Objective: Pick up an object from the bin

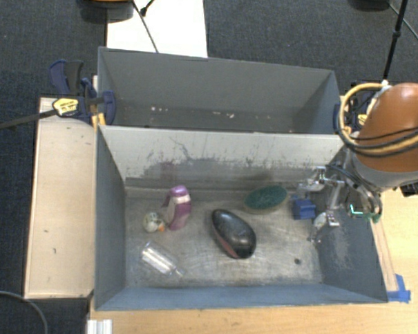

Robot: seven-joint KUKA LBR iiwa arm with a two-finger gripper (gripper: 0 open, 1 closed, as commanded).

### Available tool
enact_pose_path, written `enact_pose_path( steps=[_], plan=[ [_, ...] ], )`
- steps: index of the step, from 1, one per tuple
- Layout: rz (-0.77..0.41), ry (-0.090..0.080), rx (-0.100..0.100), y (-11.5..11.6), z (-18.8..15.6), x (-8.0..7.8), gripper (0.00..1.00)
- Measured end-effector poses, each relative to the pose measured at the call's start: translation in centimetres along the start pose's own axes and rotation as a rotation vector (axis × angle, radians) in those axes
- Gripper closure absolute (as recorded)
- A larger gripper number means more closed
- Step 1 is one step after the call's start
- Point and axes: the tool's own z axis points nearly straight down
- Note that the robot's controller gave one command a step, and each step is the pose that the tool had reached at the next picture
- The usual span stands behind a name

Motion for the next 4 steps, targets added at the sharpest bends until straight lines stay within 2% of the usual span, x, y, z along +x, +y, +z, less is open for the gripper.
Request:
enact_pose_path(
  steps=[1, 2, 3, 4],
  plan=[
    [0.016, -0.022, 0.002, -1.1, 9.4, -2.7, 0.0],
    [0.061, -0.036, 0.011, 6.2, 10.4, -4.9, 0.0],
    [0.058, -0.042, 0.006, 6.3, 10.2, -5.1, 1.0],
    [-0.445, -0.029, 0.003, 3.8, 9.9, -4.7, 1.0]
  ],
)
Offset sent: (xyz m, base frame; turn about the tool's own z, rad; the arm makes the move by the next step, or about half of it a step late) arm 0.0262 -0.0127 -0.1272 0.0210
